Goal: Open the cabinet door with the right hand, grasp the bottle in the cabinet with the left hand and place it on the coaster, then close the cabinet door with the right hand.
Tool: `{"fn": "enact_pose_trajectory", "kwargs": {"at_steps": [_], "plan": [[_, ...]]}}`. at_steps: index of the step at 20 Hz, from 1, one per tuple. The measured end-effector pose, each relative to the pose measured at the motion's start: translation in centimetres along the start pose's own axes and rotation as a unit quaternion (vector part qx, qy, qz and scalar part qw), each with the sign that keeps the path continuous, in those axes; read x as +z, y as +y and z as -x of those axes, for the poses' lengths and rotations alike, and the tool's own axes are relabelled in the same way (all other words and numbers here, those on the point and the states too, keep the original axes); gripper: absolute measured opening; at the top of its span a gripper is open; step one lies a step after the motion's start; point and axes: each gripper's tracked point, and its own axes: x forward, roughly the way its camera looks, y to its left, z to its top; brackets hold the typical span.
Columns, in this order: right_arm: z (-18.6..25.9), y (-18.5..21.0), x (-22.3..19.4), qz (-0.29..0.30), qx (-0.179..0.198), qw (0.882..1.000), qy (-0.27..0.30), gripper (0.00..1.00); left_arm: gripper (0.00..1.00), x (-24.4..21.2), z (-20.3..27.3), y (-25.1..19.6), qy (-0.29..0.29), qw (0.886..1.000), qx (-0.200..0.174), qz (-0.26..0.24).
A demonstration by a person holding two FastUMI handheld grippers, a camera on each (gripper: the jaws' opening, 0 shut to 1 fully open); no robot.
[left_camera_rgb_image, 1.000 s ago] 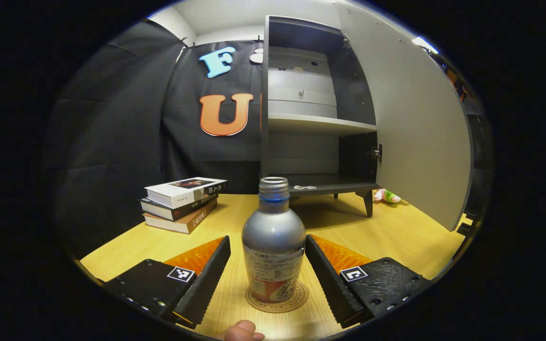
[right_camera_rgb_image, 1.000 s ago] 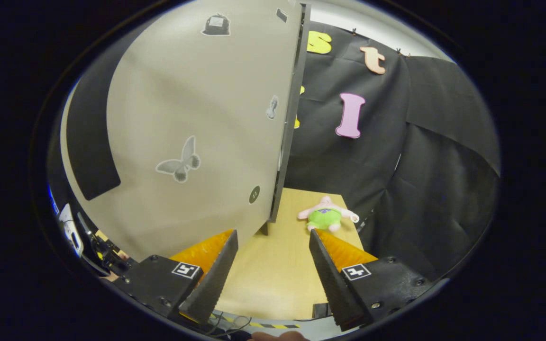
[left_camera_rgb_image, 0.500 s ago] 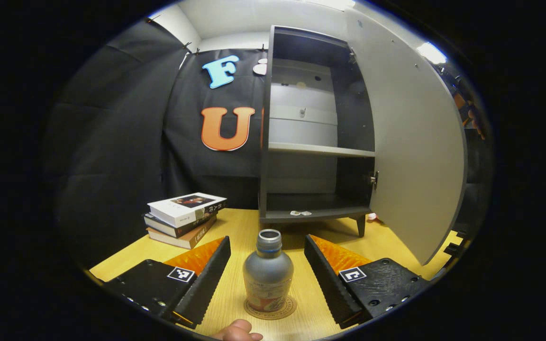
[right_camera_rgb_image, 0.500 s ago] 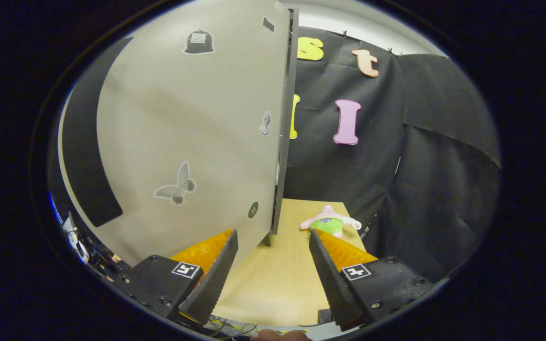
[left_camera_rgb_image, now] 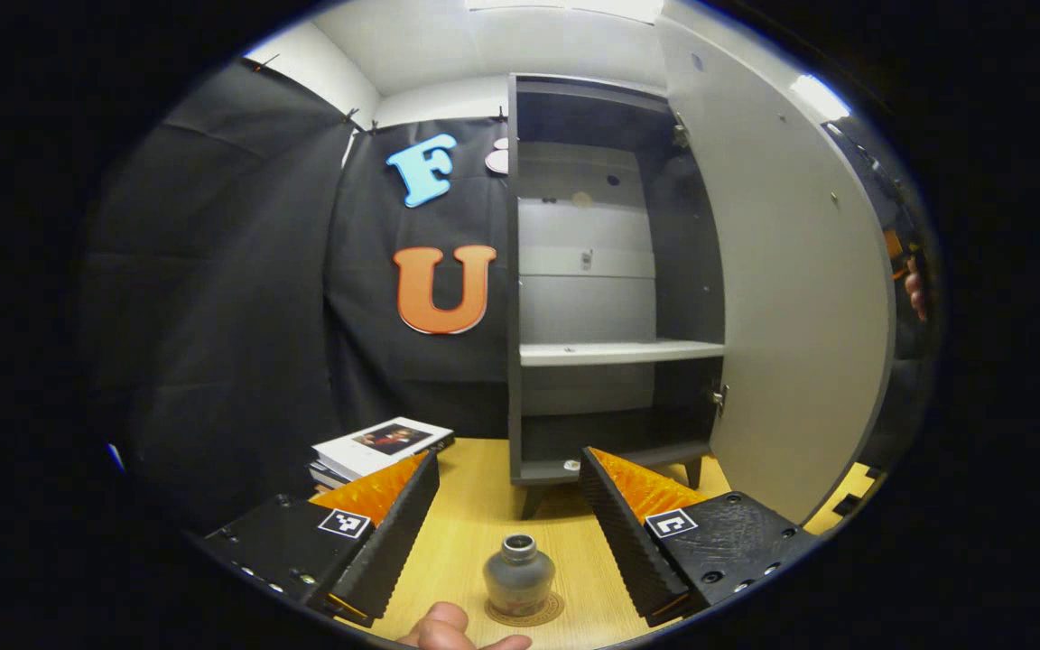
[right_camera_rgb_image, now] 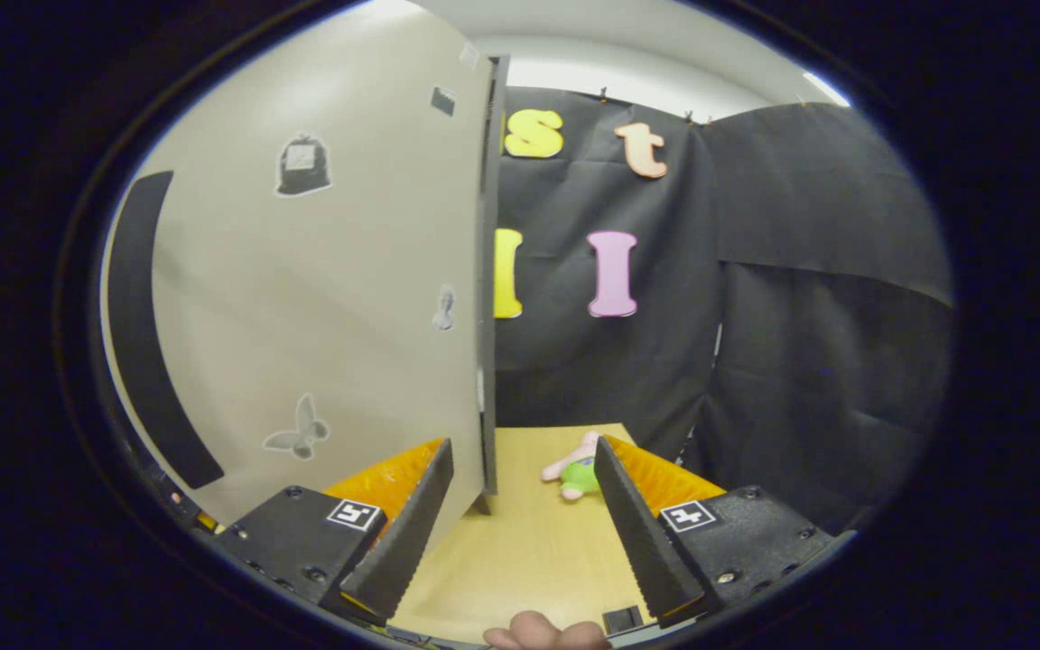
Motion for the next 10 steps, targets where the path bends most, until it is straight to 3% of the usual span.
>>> {"fn": "enact_pose_trajectory", "kwargs": {"at_steps": [4,10], "plan": [[0.7,0.5,1.5,-0.019,0.004,0.999,-0.034,0.98,0.95,7.9,0.4,0.3,-0.026,0.999,0.027,0.009],[3.6,3.8,2.7,-0.069,0.055,0.995,-0.034,0.98,0.94,13.5,-0.8,-3.4,-0.034,0.999,-0.023,-0.033]]}}
